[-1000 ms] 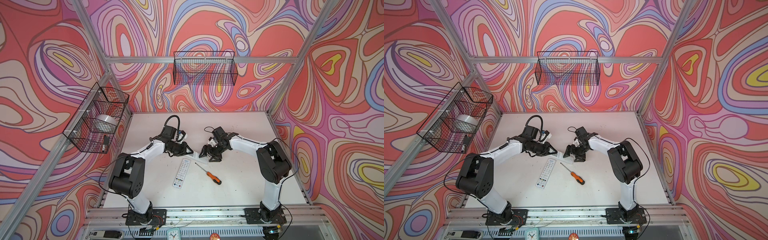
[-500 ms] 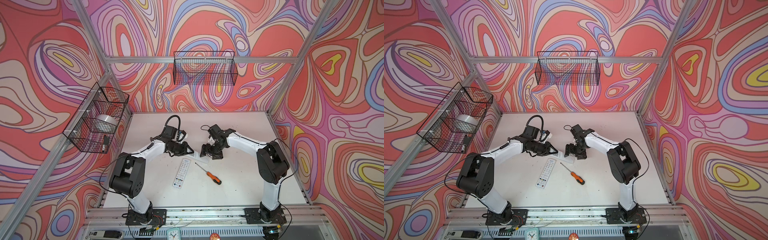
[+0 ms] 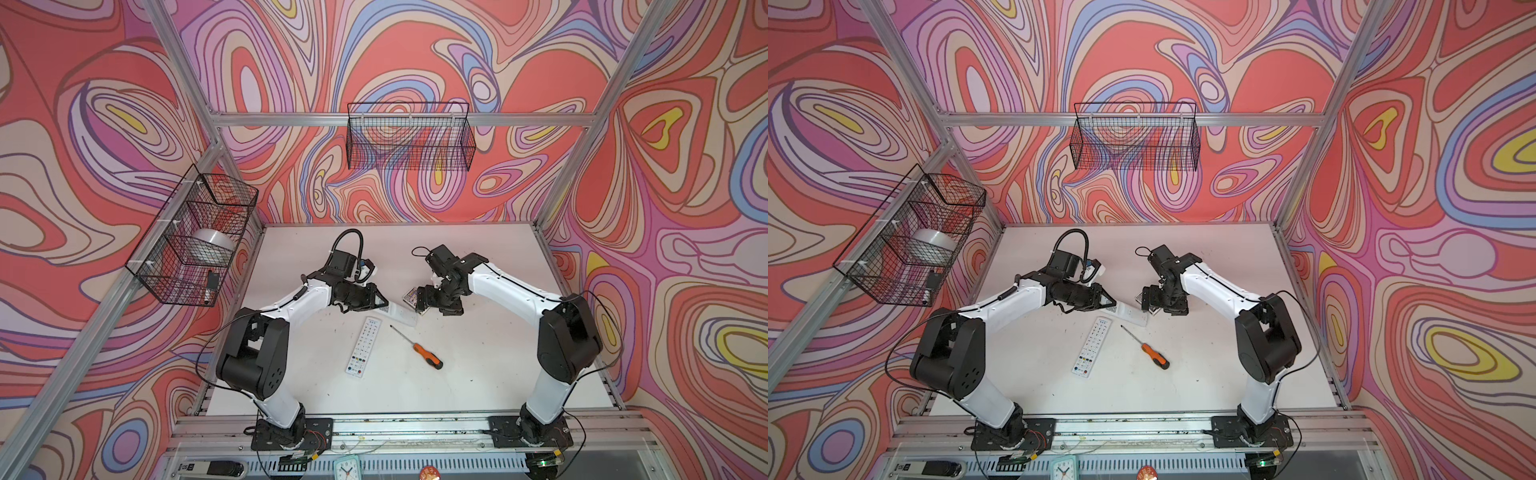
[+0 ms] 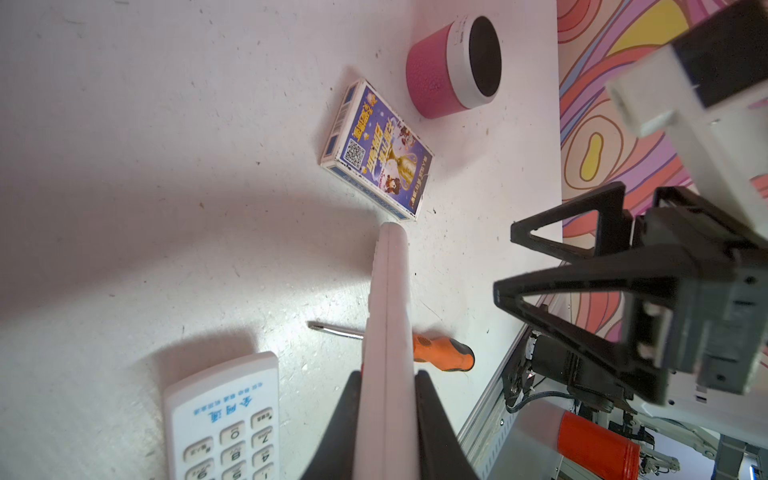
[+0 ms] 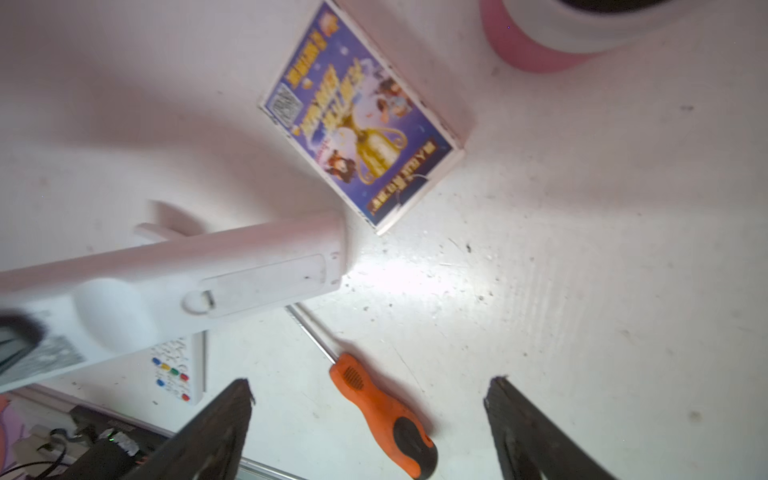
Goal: Unload the batteries from the remote control
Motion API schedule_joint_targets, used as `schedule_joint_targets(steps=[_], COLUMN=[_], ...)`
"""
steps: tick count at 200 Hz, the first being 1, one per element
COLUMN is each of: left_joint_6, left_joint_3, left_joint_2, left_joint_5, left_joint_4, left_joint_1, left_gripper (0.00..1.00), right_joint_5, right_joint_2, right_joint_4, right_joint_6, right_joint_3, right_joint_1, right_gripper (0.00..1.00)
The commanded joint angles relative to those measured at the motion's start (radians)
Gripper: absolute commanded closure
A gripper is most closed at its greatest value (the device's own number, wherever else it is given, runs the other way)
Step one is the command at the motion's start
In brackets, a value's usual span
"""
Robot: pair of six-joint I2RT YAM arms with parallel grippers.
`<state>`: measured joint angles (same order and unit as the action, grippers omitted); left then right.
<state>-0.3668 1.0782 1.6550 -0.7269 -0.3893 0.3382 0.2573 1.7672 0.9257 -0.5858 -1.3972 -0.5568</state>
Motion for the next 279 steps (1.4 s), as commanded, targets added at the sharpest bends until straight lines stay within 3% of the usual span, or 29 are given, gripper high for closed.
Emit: schedule_joint_targets(steps=[1,56,137,279], left_joint_6=[0.032,-0.004,-0.024,0.020], left_joint_3=[-0.009,-0.037,-0.038,-0.009], left_joint_2=[-0.003,-0.009,-0.013,0.002], left_joint_5=[0.104,0.085,0.080,0.073], left_joint_4=[-0.059,-0.024,-0.016,-0.065], left_joint_1=[-0.002,-0.001,-0.002,-0.001], left_gripper=[1.00,1.00,1.00,1.00], right_joint_5=[0.219,0.281,0.251,0.204], right_joint_2=[-0.002,0.083,0.142,0.110], right_joint_4=[-0.193,-0.414,-0.402,-0.424], right_joint_6=[-0.049,-0.155,-0.151,-0.172], right_joint_3=[0.059,0.116,0.135,0.193], right_joint_1=[0.001,0.008,0.011,0.020], right_gripper=[0.08,0.08,0.09,0.25])
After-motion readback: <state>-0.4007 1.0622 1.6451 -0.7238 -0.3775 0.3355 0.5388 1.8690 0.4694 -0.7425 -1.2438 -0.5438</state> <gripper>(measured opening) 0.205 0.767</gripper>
